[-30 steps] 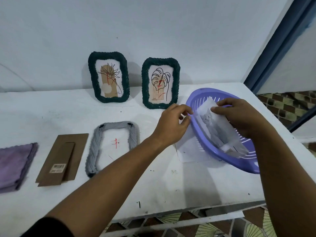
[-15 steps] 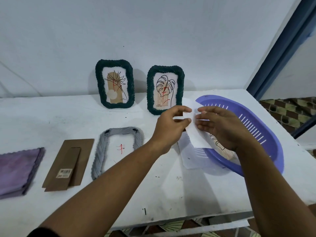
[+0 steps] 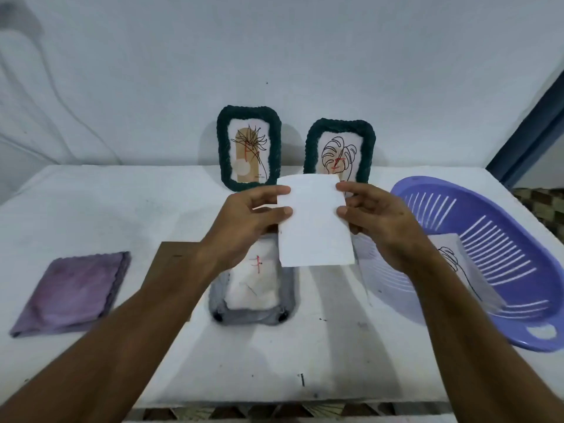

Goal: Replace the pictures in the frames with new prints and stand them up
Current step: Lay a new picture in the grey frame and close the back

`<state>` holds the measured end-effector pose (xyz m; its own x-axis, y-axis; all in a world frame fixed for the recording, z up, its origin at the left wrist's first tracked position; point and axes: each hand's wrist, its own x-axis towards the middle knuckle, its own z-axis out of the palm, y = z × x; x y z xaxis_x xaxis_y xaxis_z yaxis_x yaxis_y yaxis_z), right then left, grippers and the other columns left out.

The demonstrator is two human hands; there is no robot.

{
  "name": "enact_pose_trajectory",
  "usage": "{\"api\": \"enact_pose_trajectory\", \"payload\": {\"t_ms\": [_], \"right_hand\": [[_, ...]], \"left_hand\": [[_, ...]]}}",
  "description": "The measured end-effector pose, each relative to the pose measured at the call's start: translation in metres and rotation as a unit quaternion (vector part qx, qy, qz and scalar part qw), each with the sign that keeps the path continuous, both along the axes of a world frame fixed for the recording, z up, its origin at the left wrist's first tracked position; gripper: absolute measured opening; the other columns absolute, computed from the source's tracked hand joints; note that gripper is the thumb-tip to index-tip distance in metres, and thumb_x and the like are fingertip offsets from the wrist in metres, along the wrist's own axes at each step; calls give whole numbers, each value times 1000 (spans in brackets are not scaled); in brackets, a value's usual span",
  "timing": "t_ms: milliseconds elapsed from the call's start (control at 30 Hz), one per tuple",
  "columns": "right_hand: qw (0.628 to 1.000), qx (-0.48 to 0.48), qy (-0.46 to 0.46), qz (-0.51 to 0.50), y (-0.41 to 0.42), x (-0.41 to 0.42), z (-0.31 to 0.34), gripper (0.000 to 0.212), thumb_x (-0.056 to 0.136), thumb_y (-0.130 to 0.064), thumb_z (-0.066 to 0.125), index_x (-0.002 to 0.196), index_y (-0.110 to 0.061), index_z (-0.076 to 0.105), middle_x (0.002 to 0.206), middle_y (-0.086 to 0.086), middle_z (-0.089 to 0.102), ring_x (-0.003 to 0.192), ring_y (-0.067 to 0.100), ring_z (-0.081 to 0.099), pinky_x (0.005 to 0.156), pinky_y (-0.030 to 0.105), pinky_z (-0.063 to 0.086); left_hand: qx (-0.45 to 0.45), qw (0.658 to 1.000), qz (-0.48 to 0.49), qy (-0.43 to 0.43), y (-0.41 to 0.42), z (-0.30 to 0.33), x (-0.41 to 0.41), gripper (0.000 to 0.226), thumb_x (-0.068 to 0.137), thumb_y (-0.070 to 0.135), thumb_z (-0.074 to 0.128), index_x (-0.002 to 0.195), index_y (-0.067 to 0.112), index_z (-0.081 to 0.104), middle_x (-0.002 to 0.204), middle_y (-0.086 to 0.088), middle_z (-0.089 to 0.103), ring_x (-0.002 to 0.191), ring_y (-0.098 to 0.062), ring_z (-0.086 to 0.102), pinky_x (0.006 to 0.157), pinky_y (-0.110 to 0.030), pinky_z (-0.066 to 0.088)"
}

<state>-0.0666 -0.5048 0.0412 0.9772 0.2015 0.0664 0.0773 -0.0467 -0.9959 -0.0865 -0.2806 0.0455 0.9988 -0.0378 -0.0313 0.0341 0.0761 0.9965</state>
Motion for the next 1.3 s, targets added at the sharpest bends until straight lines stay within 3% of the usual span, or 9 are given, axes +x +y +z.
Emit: {"api": "enact_pose_trajectory", "payload": {"t_ms": [167, 267, 367, 500, 667, 967, 1300], "right_hand": [[997, -56, 45, 39, 45, -3, -30, 33, 83, -7, 69, 114, -17, 66, 80, -1, 62, 66, 9, 57, 63, 30, 45], [981, -172, 70, 52, 64, -8, -55, 30, 85, -17, 70, 113, -24, 65, 91, -1, 62, 75, 8, 59, 65, 17, 45], [951, -304, 31, 51, 77, -13, -73, 31, 86, -26, 68, 117, -29, 63, 90, -12, 59, 79, 3, 57, 65, 7, 41], [937, -346, 2, 55, 86, -15, -78, 33, 87, -25, 66, 120, -25, 62, 82, -14, 58, 72, 0, 54, 64, 5, 40], [915, -395, -22, 74, 90, -14, -75, 33, 89, -25, 64, 121, -23, 60, 82, -8, 58, 69, 3, 51, 64, 12, 39], [899, -427, -52, 86, 92, -13, -79, 34, 90, -25, 62, 123, -24, 59, 83, -3, 57, 72, 3, 48, 66, 17, 36], [896, -431, -76, 78, 94, -11, -85, 35, 89, -28, 61, 123, -23, 57, 74, -11, 47, 73, 5, 44, 70, 23, 35]], "left_hand": [[125, 990, 47, 46, 41, -30, -14, 32, 75, 10, 78, 106, 15, 69, 100, -10, 65, 86, -25, 69, 69, -17, 54], [288, 955, 43, 61, 55, -47, -25, 32, 78, 26, 77, 108, 22, 68, 93, 3, 65, 80, -5, 62, 63, 1, 41], [387, 921, 31, 21, 63, -54, -35, 31, 85, 27, 69, 115, 19, 65, 96, 2, 65, 75, -1, 54, 64, 4, 34], [450, 893, 14, -20, 71, -56, -37, 35, 90, 26, 63, 124, 16, 62, 108, -2, 65, 89, -7, 54, 68, 7, 28], [519, 853, -16, -51, 72, -64, -32, 39, 91, 32, 60, 128, 20, 58, 125, 2, 57, 106, -12, 52, 71, -5, 23], [576, 814, -38, -64, 75, -79, -29, 44, 89, 45, 57, 128, 25, 58, 120, 4, 55, 110, -16, 49, 82, -21, 34], [601, 796, -36, -65, 77, -76, -29, 46, 90, 52, 51, 131, 32, 54, 124, 7, 48, 113, -13, 40, 77, -19, 22]]}}
